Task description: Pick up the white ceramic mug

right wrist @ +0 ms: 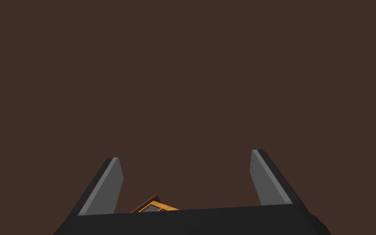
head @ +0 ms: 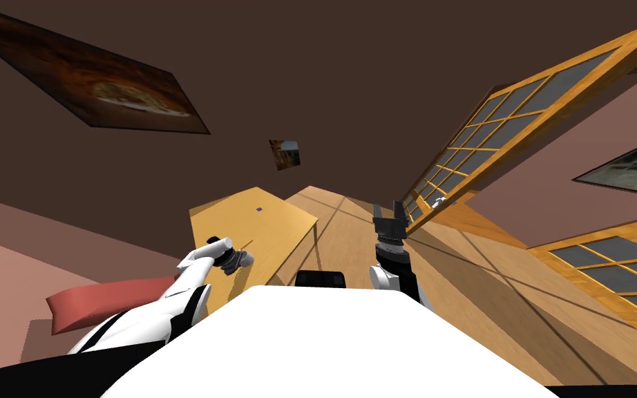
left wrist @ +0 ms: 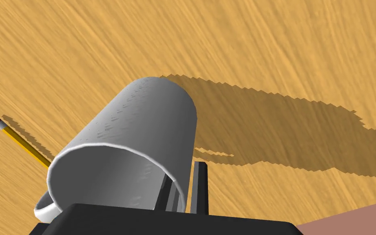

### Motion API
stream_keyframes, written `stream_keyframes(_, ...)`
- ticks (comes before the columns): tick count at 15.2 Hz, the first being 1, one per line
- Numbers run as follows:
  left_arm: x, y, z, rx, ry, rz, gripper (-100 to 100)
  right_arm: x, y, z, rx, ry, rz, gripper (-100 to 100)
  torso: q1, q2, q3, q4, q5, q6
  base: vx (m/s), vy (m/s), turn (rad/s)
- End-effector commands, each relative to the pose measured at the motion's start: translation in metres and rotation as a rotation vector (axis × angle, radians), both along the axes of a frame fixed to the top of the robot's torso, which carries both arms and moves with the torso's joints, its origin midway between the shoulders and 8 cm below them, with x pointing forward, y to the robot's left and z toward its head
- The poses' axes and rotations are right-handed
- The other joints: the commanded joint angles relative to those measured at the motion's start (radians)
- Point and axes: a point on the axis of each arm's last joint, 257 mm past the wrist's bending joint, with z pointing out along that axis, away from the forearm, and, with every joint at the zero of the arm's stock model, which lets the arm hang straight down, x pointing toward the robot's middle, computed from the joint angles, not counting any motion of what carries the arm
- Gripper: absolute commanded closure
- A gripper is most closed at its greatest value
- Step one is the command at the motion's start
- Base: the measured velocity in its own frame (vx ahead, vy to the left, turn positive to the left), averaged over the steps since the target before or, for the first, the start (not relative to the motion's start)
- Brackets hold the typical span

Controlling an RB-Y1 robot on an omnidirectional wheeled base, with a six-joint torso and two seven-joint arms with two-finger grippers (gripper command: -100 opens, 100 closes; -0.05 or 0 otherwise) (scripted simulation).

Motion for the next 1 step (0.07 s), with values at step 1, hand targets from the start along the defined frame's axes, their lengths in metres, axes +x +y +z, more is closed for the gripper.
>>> stream_keyframes(1, 0.0, 0.0, 0.0, 0.0, 0.0, 0.0, 100, 0.0, 0.0, 0.0, 0.0, 0.0, 0.0, 0, 0.0, 0.0, 0.0, 0.0, 0.0, 0.0, -0.006, -0.034, 0.01)
